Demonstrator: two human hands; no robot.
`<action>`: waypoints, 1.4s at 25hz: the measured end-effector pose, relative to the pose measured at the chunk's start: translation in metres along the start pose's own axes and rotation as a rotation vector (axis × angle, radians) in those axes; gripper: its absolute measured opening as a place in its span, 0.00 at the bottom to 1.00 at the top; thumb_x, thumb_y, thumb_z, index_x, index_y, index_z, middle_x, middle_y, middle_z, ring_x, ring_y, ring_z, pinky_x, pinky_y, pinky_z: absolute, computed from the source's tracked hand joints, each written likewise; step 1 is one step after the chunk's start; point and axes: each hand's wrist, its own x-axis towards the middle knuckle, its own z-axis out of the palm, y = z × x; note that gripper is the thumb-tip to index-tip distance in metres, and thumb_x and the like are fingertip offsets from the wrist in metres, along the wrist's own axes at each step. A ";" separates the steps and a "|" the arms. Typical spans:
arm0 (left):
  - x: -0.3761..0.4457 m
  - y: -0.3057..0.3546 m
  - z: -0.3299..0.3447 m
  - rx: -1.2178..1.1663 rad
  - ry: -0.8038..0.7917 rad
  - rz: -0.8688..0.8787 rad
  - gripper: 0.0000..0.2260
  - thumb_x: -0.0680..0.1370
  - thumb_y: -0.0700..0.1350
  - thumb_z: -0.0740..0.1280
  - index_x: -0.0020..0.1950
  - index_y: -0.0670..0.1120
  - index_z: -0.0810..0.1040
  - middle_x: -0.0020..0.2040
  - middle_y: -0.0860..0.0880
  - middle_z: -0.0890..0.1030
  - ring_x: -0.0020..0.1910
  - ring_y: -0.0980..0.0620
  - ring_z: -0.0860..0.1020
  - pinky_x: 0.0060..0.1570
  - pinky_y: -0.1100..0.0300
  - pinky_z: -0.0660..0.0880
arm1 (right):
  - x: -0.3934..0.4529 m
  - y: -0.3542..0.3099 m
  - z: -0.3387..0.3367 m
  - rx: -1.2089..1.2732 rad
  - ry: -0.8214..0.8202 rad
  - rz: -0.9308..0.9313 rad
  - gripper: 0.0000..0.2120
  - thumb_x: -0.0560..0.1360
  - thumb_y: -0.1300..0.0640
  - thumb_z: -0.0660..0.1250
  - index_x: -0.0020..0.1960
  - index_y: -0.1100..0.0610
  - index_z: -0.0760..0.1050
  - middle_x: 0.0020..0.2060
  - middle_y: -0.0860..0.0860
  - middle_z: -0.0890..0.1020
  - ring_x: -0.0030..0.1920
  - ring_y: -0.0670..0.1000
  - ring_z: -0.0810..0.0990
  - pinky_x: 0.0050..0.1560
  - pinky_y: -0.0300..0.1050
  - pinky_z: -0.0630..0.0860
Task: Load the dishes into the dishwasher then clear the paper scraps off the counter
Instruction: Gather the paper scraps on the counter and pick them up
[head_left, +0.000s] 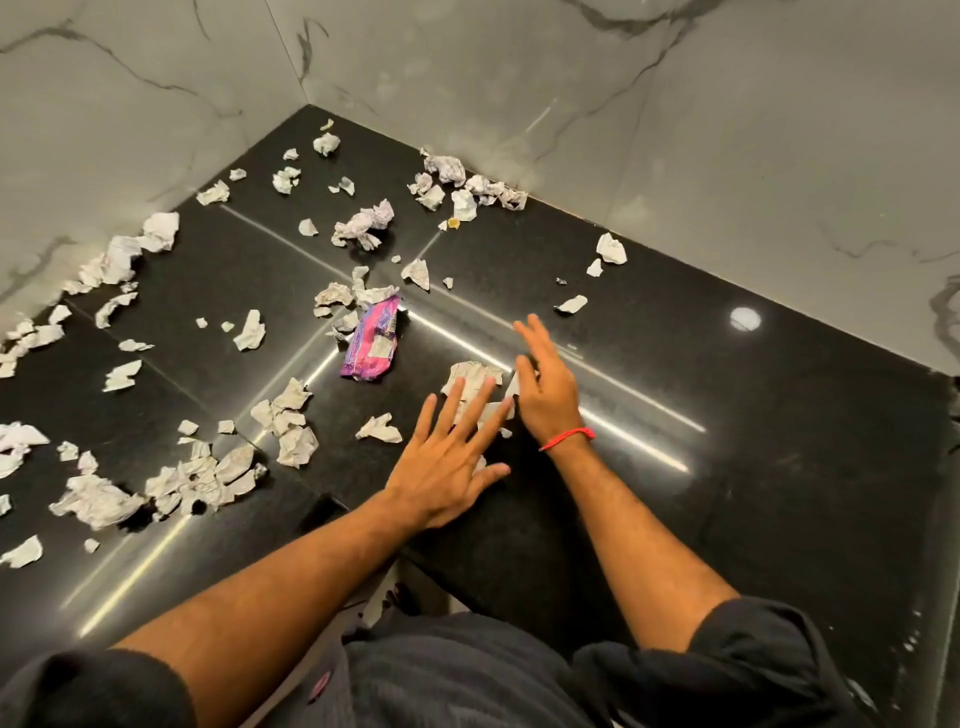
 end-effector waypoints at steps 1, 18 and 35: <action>0.001 -0.003 0.003 0.046 -0.060 0.011 0.33 0.82 0.67 0.46 0.82 0.56 0.39 0.83 0.51 0.40 0.81 0.43 0.40 0.76 0.36 0.50 | 0.010 0.007 -0.015 -0.060 0.013 -0.003 0.22 0.81 0.61 0.59 0.74 0.57 0.67 0.77 0.54 0.62 0.77 0.49 0.58 0.77 0.44 0.56; 0.039 -0.033 -0.018 -0.076 -0.058 -0.153 0.33 0.82 0.66 0.45 0.81 0.56 0.35 0.81 0.54 0.33 0.81 0.47 0.37 0.77 0.36 0.45 | 0.046 0.001 0.031 0.143 -0.167 0.122 0.23 0.82 0.51 0.53 0.75 0.54 0.66 0.73 0.52 0.70 0.72 0.46 0.67 0.77 0.57 0.55; -0.017 -0.133 -0.014 0.243 -0.197 -0.376 0.34 0.80 0.68 0.33 0.82 0.57 0.51 0.82 0.52 0.50 0.81 0.41 0.42 0.75 0.31 0.42 | 0.110 0.017 0.045 -0.867 -0.419 -0.080 0.38 0.77 0.30 0.39 0.80 0.49 0.47 0.80 0.52 0.43 0.79 0.58 0.40 0.76 0.64 0.36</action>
